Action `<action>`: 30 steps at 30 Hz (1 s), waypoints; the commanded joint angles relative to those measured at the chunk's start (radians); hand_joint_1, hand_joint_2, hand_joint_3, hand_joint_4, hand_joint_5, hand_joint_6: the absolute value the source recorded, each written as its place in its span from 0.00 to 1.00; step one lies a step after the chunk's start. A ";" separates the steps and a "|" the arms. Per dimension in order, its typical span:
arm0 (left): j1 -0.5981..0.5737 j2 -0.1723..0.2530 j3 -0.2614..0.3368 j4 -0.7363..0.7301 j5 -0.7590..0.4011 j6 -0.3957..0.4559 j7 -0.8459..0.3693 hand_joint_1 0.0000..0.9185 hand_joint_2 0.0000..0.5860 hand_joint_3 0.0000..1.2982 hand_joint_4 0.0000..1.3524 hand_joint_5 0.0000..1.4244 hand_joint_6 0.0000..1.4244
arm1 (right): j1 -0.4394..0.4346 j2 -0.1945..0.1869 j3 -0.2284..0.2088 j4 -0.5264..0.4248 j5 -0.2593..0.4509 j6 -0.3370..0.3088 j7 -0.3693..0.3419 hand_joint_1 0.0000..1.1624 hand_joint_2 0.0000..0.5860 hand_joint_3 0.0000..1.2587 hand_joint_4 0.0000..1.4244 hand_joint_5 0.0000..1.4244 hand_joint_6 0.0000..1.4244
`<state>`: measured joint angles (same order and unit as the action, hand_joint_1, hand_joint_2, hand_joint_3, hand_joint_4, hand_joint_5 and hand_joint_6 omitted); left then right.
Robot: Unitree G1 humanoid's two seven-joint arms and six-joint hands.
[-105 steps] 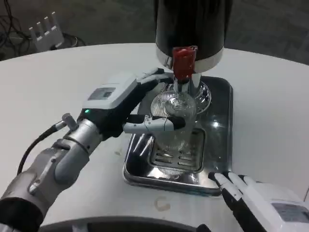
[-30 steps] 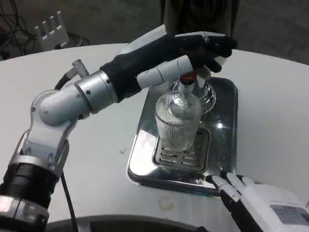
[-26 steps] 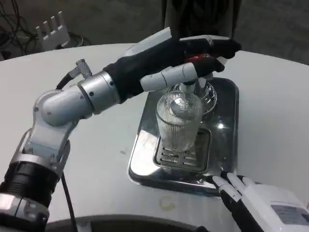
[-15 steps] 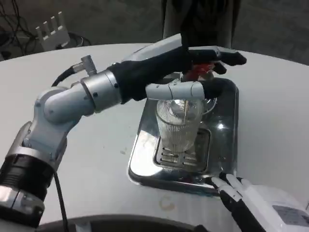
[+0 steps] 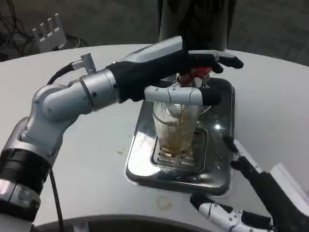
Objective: Grasp the cup under the faucet to collect the drink, then remove the cup.
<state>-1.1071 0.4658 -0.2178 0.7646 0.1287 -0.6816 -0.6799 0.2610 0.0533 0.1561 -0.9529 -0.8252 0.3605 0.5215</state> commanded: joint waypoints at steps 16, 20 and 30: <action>0.033 0.038 -0.015 0.023 0.054 0.028 0.007 0.00 0.12 0.16 0.09 0.12 0.14 | -0.288 -0.065 -0.067 0.358 0.266 -0.014 -0.289 0.58 0.36 0.00 0.02 0.08 0.03; 0.030 0.042 -0.014 0.020 0.053 0.028 0.004 0.00 0.12 0.16 0.09 0.13 0.14 | -0.330 -0.096 -0.063 0.416 0.302 -0.037 -0.316 0.60 0.35 0.00 0.00 0.06 0.03; 0.023 0.059 -0.013 0.007 0.049 0.032 -0.007 0.00 0.12 0.16 0.10 0.13 0.14 | -0.410 -0.110 -0.035 0.581 0.341 -0.101 -0.421 0.61 0.34 0.00 0.00 0.05 0.01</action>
<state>-1.1072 0.4942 -0.2177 0.7500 0.1334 -0.6894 -0.6623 -0.1271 -0.0551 0.1089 -0.4036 -0.4995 0.2882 0.1232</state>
